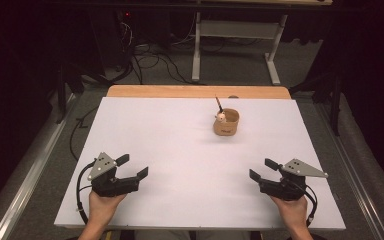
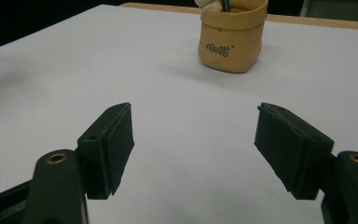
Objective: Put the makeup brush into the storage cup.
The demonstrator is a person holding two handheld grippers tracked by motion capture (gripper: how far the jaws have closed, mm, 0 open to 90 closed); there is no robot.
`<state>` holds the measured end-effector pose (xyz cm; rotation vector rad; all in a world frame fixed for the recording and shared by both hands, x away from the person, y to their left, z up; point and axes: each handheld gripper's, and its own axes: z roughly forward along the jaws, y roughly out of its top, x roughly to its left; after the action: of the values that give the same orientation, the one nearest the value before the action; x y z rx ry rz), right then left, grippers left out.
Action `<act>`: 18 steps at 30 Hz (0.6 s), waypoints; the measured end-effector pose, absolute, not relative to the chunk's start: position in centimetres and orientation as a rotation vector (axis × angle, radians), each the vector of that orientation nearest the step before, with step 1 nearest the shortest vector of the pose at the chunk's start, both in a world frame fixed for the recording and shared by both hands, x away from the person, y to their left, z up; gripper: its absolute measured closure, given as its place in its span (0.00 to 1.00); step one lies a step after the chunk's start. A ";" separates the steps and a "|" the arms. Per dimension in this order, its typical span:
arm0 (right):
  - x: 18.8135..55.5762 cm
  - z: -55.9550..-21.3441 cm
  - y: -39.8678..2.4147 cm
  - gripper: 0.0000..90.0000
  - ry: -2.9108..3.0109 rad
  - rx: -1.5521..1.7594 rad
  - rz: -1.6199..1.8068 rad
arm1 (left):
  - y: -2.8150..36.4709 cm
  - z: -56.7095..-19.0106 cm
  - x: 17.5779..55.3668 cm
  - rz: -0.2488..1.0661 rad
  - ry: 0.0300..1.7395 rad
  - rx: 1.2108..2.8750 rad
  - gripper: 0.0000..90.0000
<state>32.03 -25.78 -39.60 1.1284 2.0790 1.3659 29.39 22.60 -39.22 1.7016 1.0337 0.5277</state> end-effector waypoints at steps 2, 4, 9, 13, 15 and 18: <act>32.1 -39.7 -25.8 0.33 2.082 1.128 1.366 | 22.6 -39.2 29.4 0.527 1.034 1.700 0.20; 32.2 -39.9 -25.8 0.33 2.083 1.127 1.362 | 22.6 -39.2 29.4 0.527 1.034 1.702 0.20; 32.4 -40.3 -25.9 0.33 2.091 1.145 1.339 | 22.6 -39.2 29.4 0.525 1.033 1.703 0.20; 32.5 -40.5 -26.2 0.34 2.087 1.158 1.328 | 22.6 -39.2 29.4 0.524 1.034 1.702 0.20; 32.5 -40.6 -26.2 0.34 2.088 1.154 1.318 | 22.6 -39.3 29.4 0.523 1.035 1.703 0.20; 32.5 -40.8 -26.3 0.34 2.087 1.157 1.312 | 22.5 -39.3 29.4 0.524 1.034 1.703 0.20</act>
<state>32.55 -26.32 -40.75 1.1572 2.0867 1.3122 29.40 22.55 -39.26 1.7030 1.0343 0.5240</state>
